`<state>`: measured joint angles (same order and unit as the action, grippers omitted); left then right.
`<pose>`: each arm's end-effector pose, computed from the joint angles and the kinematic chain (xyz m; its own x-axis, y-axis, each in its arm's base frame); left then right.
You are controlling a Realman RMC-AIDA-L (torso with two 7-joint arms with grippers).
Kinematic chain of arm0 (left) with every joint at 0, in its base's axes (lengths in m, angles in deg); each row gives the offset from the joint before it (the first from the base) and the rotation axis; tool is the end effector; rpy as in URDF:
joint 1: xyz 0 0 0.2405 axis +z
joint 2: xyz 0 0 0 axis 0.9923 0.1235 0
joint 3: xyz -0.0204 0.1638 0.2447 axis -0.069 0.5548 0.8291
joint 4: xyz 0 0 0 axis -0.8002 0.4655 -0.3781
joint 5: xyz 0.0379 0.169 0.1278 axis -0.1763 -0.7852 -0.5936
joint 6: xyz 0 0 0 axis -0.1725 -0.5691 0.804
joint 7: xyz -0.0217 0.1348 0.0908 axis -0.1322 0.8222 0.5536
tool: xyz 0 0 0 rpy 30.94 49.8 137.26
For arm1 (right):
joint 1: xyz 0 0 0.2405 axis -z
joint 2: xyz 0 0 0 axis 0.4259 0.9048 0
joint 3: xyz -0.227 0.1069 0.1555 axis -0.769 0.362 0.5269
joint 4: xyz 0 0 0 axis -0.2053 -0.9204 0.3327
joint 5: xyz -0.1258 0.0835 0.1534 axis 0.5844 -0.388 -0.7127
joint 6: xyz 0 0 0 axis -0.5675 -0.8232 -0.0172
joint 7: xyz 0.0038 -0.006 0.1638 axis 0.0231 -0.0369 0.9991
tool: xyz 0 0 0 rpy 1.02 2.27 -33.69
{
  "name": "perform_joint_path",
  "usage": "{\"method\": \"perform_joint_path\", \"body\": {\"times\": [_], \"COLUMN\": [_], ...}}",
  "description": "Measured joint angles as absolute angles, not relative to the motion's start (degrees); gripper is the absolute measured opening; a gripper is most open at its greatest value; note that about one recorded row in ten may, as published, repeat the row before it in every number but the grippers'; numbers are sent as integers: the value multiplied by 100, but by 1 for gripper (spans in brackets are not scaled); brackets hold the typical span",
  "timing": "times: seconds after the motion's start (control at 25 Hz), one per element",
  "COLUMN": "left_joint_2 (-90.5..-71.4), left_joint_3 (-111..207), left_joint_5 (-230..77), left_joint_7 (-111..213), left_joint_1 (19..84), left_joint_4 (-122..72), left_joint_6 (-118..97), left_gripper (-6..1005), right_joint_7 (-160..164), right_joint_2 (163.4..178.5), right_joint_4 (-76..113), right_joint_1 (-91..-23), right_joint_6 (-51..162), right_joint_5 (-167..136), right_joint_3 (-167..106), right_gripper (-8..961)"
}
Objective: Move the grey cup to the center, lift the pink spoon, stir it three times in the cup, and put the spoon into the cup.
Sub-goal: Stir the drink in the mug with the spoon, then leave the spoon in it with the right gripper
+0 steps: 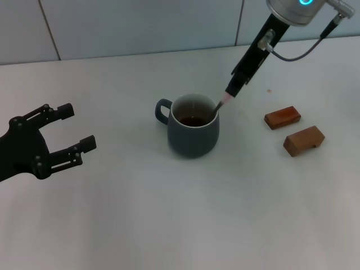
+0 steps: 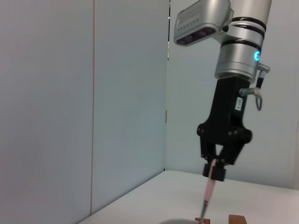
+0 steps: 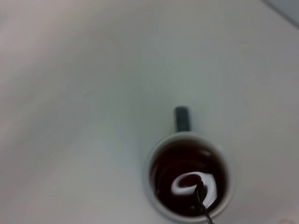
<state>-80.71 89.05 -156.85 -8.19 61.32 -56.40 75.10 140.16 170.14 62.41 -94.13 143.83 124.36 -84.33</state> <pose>-0.3116 0.3269 0.0014 0.7570 0.0600 0.6506 0.3466 -0.8809 -0.3222 0.1049 0.4751 0.0025 0.7402 -0.5874 0.3274 -0.4815 -0.8028 -0.3518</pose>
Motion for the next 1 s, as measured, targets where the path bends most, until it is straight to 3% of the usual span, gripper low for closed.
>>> {"method": "perform_joint_path", "body": {"times": [1.0], "left_joint_2": [-8052], "left_joint_3": [8834], "left_joint_5": [-15675], "left_joint_7": [-858], "left_joint_1": [6170], "left_joint_4": [-5700], "left_joint_6": [7576], "left_gripper": [837], "right_joint_7": [14017], "right_joint_2": [17050], "right_joint_4": [6339], "right_joint_1": [-9426], "right_joint_6": [14310], "right_joint_5": [12434], "right_joint_3": [-8195], "right_gripper": [191]}}
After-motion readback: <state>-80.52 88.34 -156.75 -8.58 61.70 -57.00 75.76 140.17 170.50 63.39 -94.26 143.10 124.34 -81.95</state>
